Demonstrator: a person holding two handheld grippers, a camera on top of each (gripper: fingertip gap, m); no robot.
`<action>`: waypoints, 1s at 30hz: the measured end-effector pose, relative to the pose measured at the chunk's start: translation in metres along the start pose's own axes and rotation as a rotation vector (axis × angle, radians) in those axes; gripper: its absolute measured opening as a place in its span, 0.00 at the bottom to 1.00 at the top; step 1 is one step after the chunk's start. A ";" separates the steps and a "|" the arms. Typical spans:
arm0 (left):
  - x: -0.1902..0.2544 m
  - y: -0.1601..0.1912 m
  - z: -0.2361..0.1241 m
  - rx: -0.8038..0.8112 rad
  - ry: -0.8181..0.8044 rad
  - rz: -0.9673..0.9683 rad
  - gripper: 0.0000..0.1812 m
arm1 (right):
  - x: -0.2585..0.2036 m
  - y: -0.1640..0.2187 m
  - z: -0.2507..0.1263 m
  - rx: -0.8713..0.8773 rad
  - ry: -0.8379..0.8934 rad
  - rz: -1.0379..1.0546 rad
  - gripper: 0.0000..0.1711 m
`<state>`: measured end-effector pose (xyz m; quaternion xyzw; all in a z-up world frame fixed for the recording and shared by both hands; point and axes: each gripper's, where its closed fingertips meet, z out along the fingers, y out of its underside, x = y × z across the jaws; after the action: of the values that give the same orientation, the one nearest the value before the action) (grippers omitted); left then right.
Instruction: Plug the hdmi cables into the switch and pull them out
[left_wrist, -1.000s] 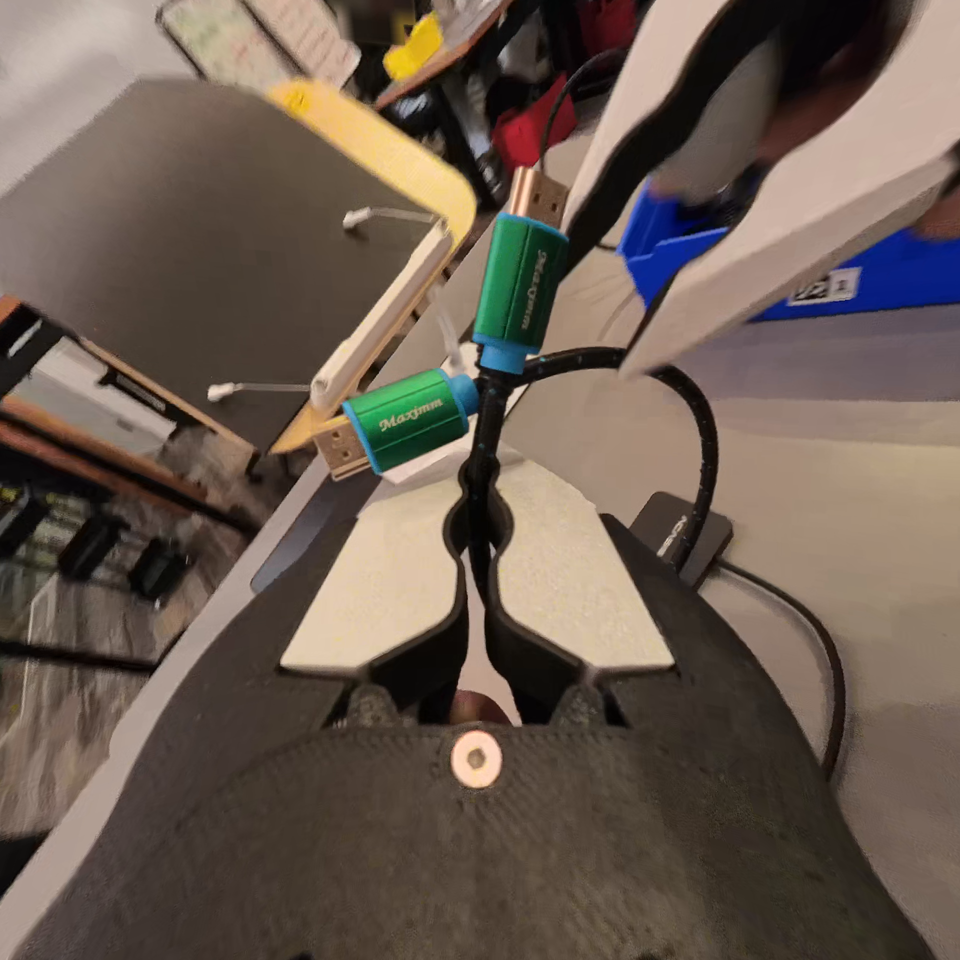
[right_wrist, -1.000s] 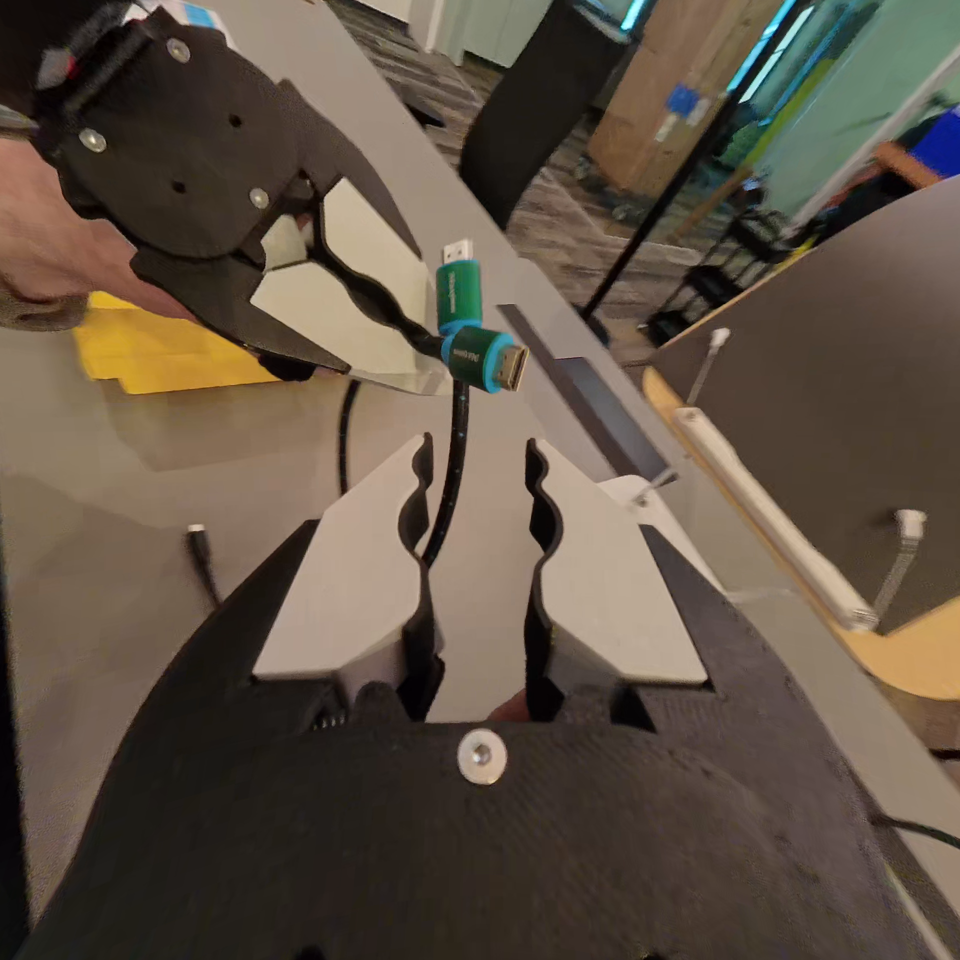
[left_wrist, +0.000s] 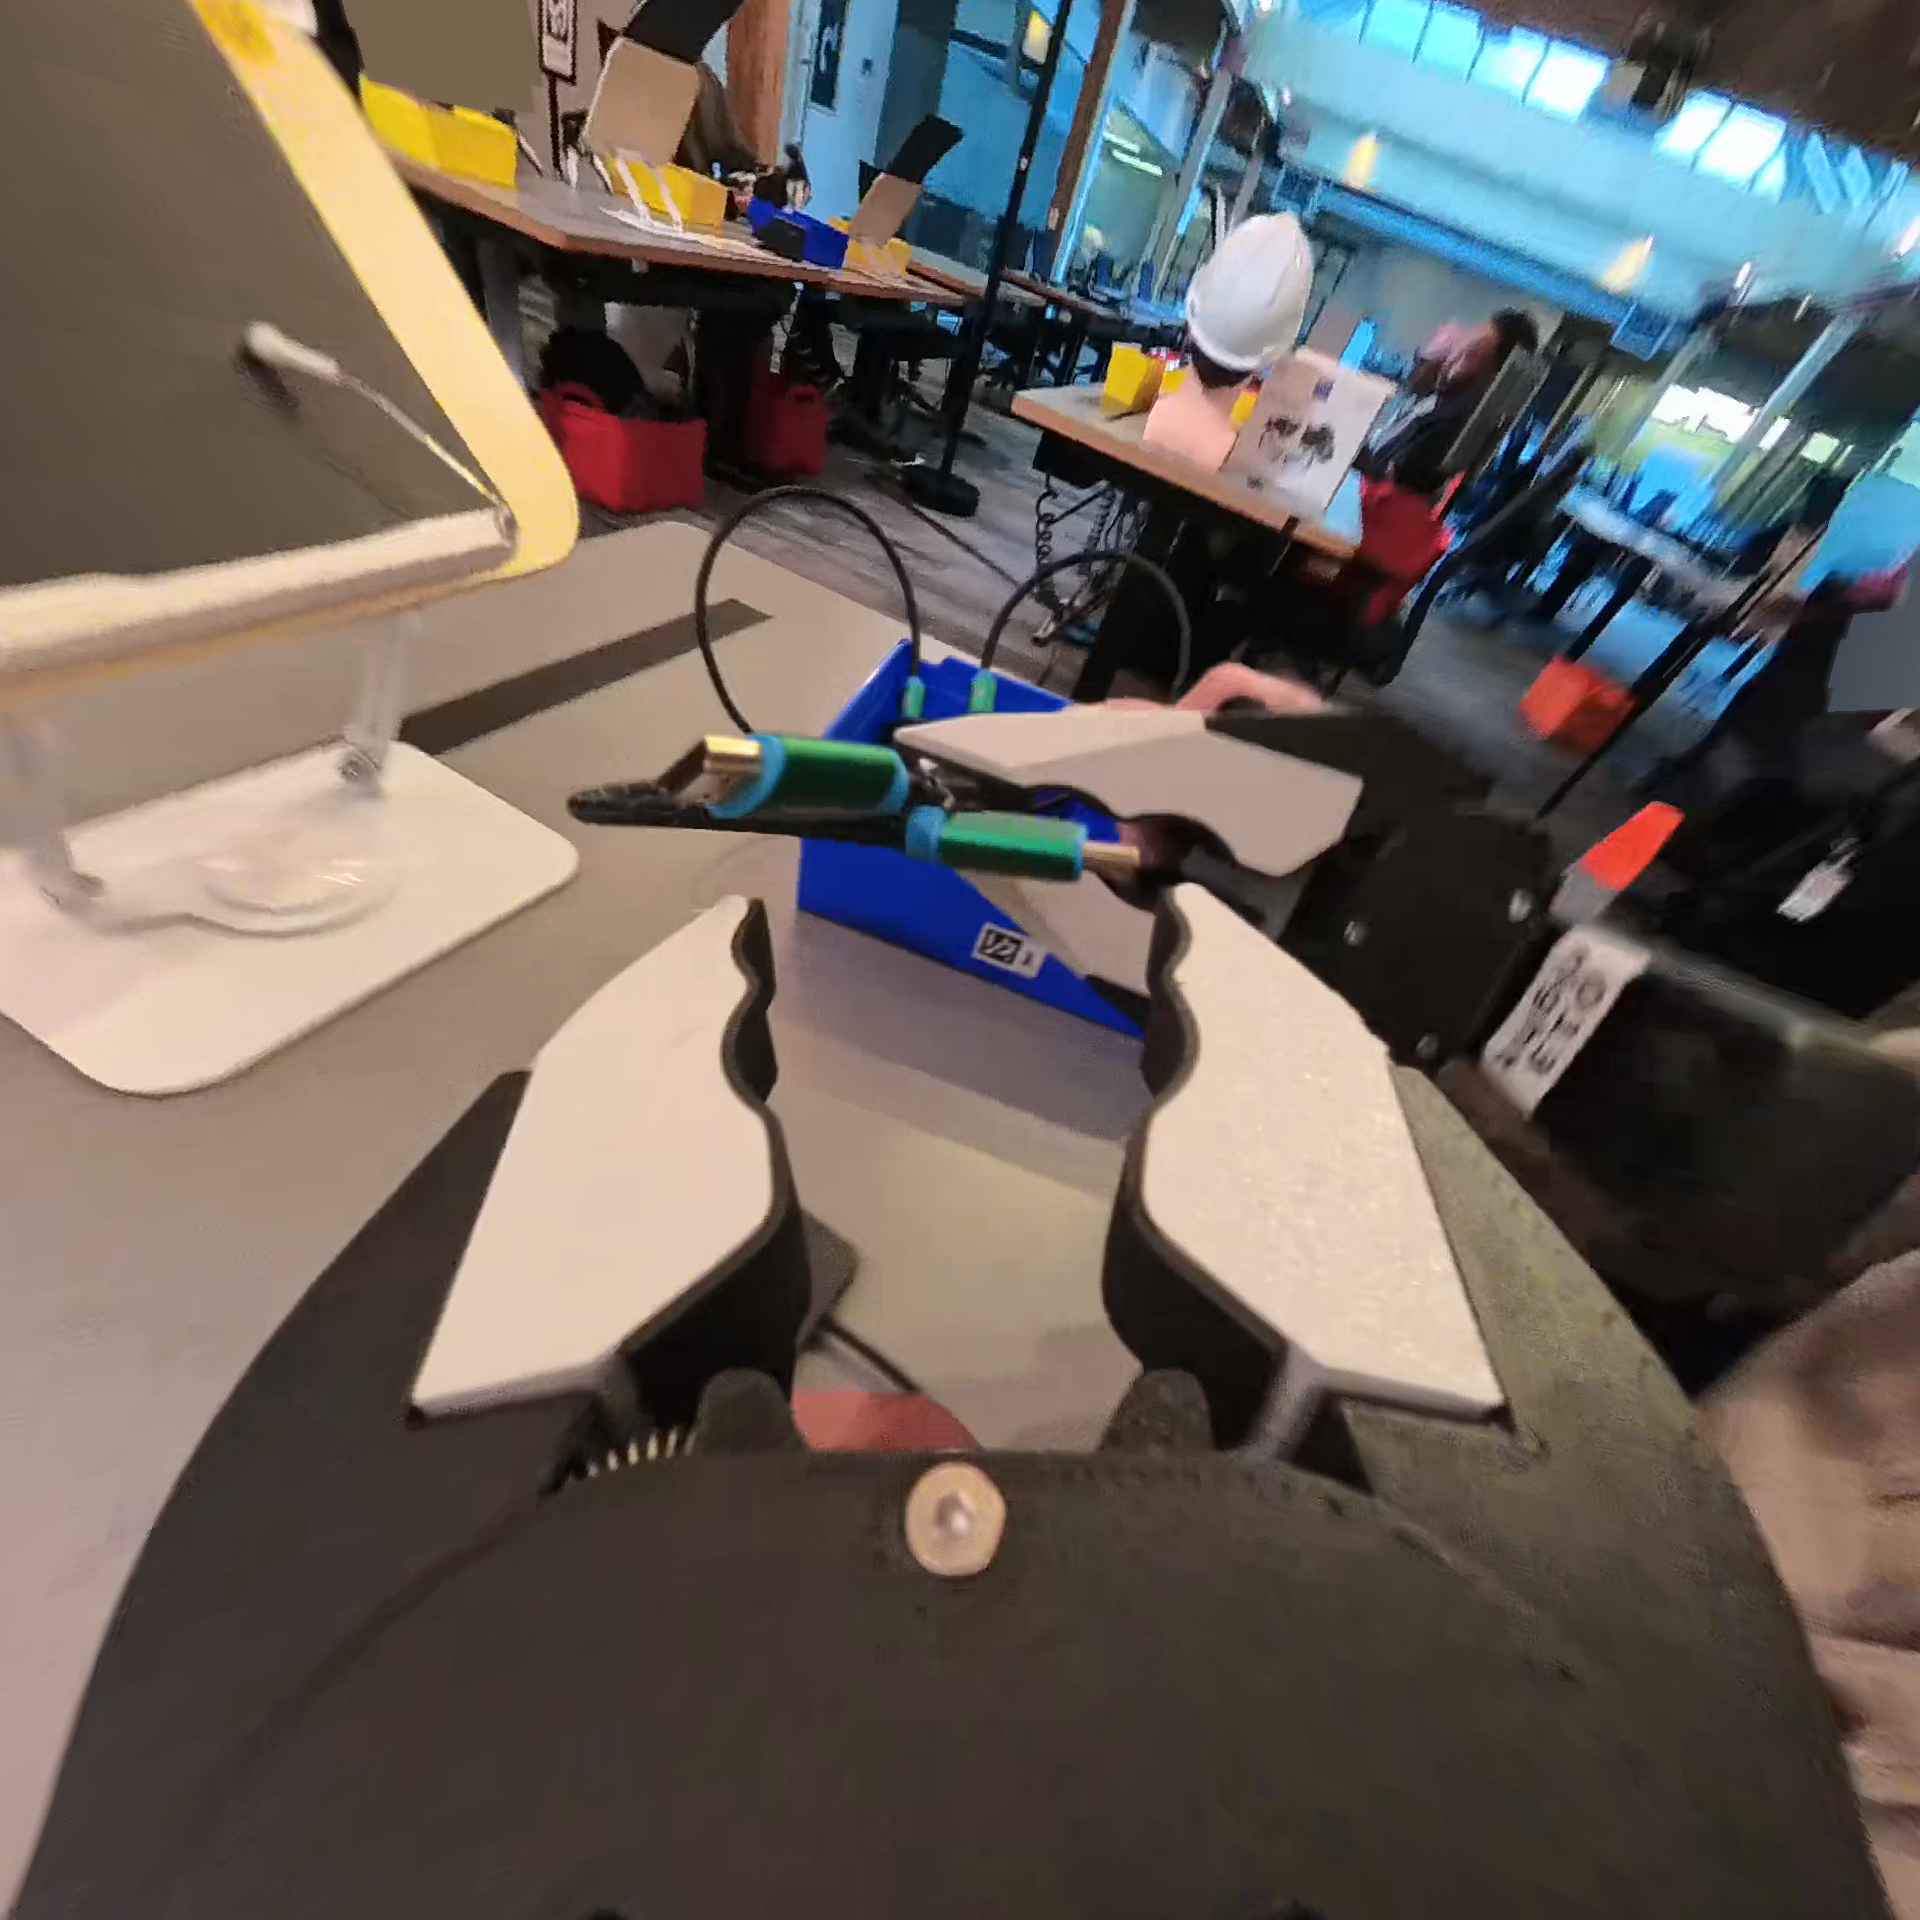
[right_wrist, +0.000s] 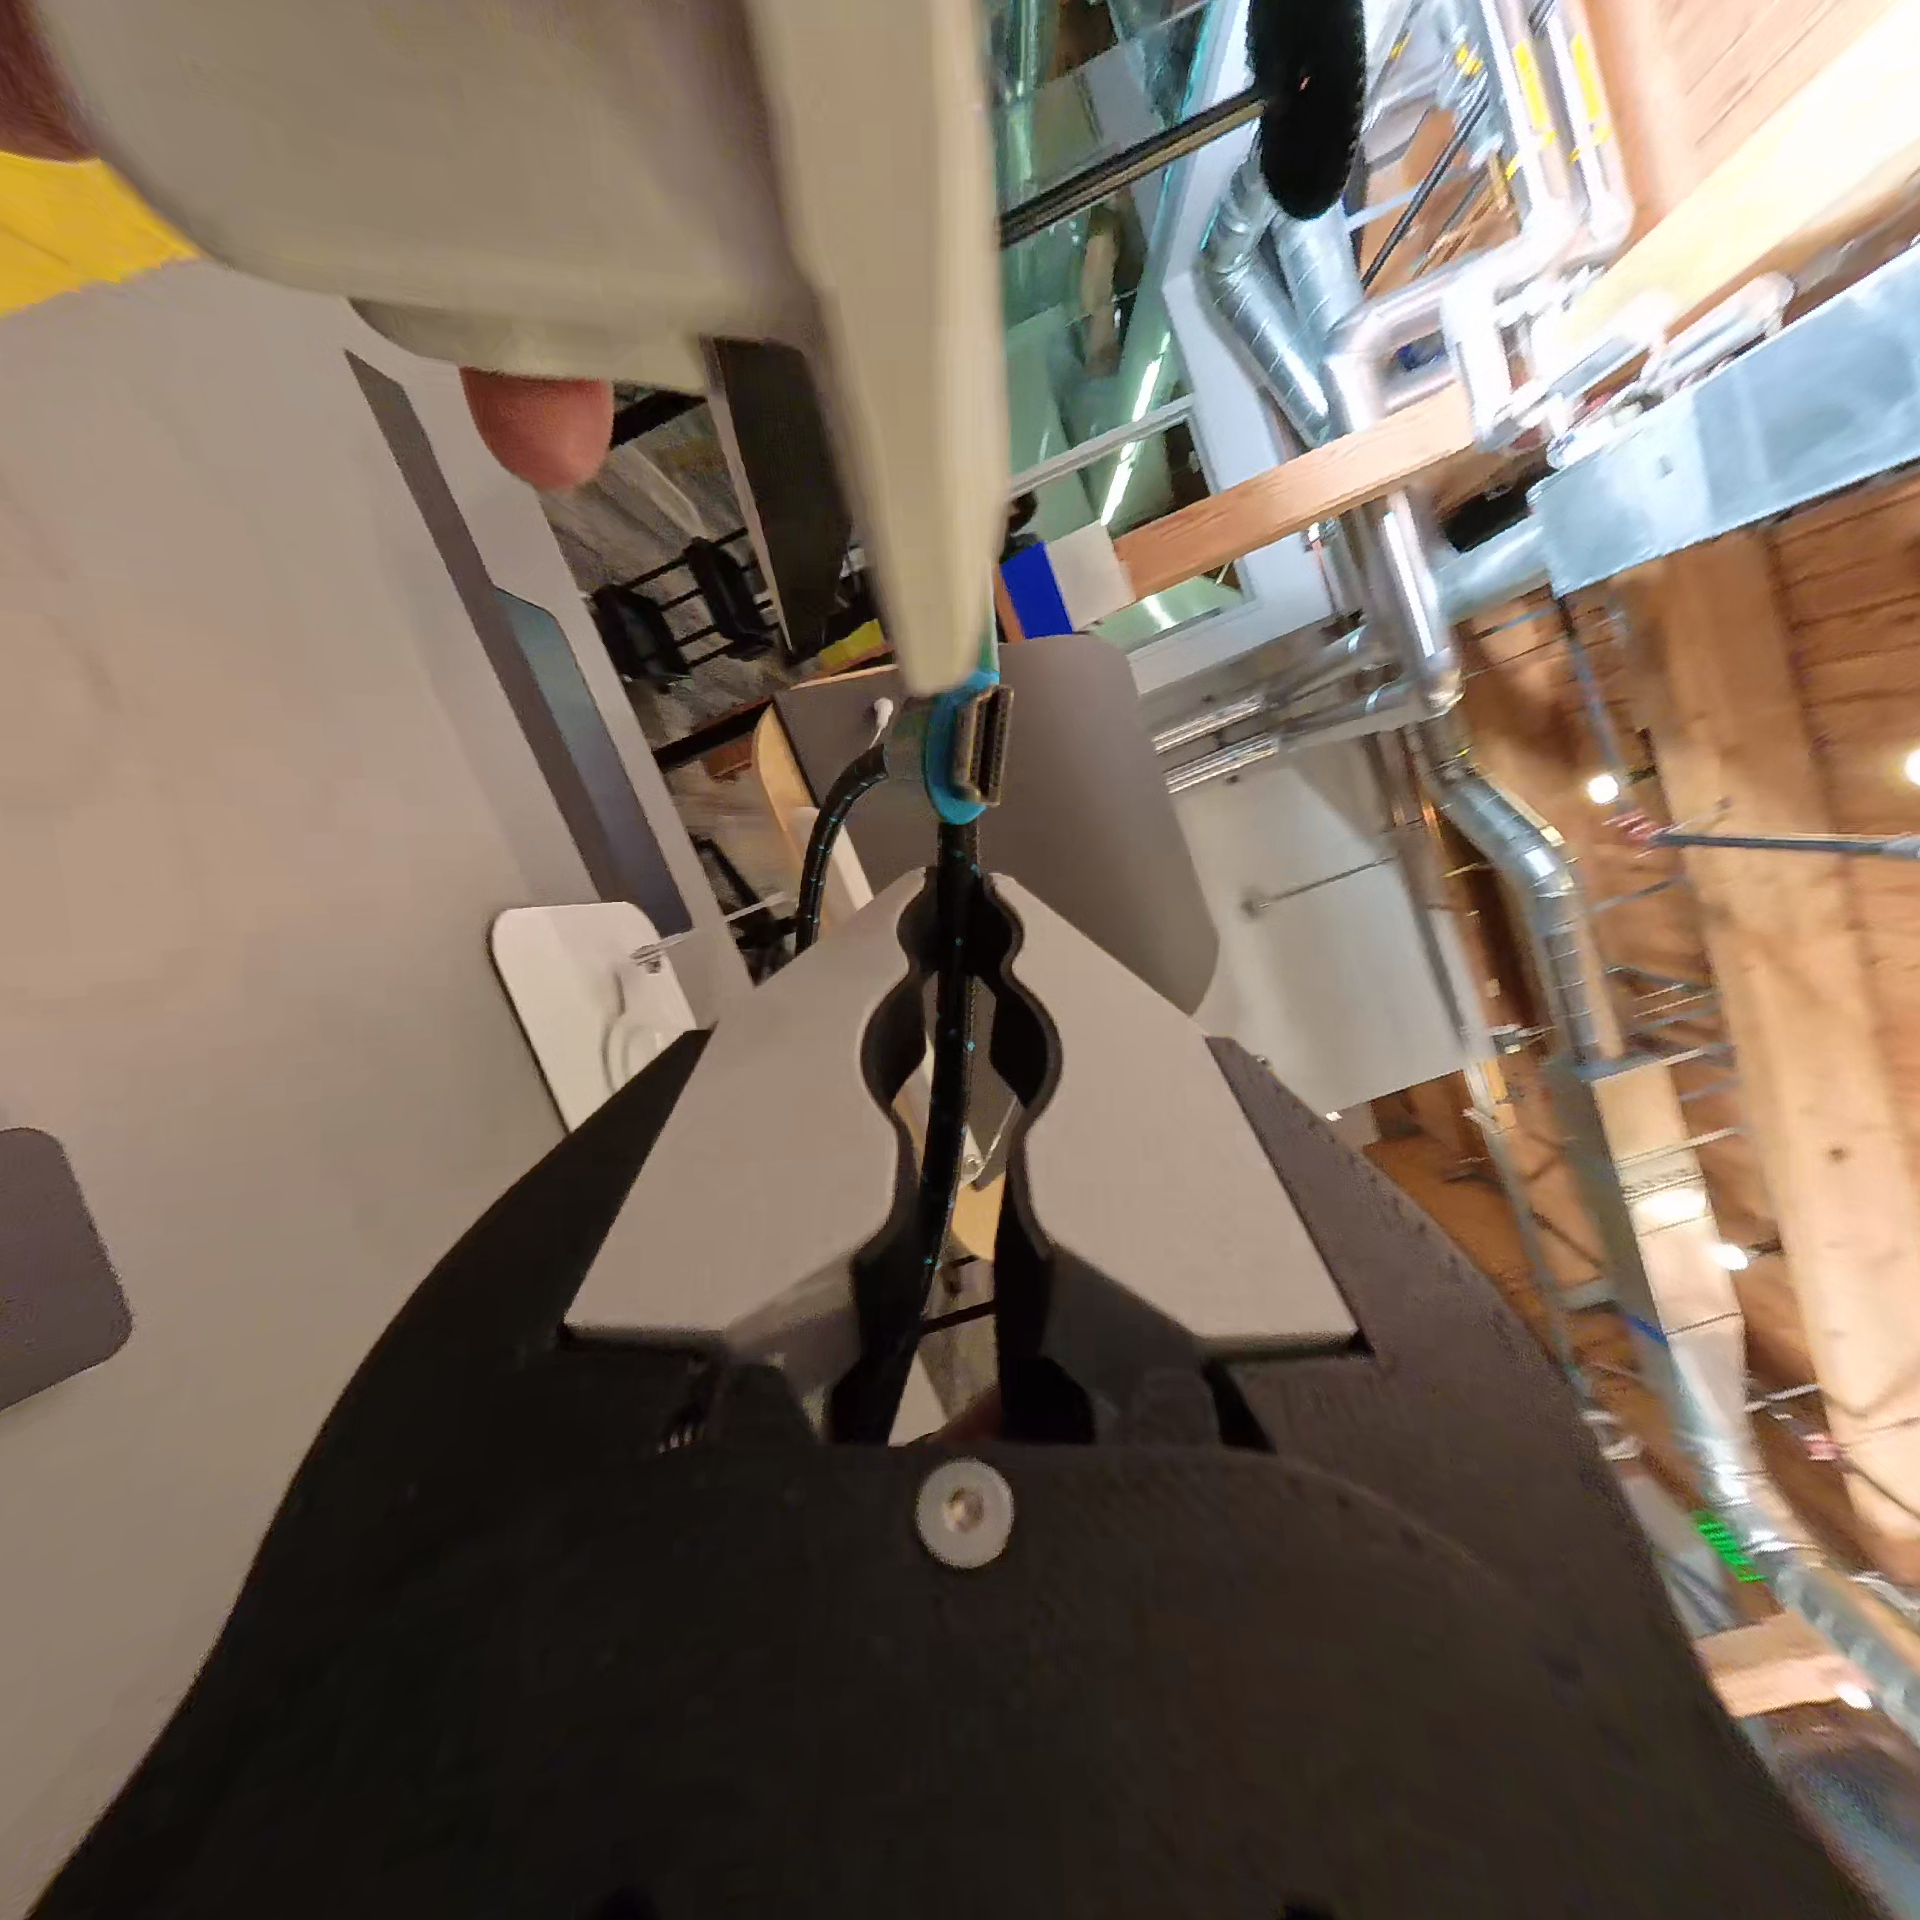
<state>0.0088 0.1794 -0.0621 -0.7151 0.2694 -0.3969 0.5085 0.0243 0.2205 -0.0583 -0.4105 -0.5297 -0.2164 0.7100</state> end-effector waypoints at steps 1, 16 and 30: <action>0.000 0.003 0.002 -0.005 0.018 -0.067 0.38 | -0.001 -0.001 0.000 0.004 0.015 -0.022 0.02; -0.009 0.029 0.023 -0.007 -0.004 -0.262 0.18 | -0.029 0.006 0.006 0.041 0.025 -0.075 0.01; -0.016 0.022 0.015 0.039 -0.035 -0.106 0.06 | -0.026 -0.001 0.001 0.145 -0.119 0.183 0.03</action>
<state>0.0136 0.1921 -0.0899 -0.7253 0.2145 -0.4159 0.5050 0.0136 0.2175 -0.0818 -0.4169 -0.5454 -0.0873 0.7219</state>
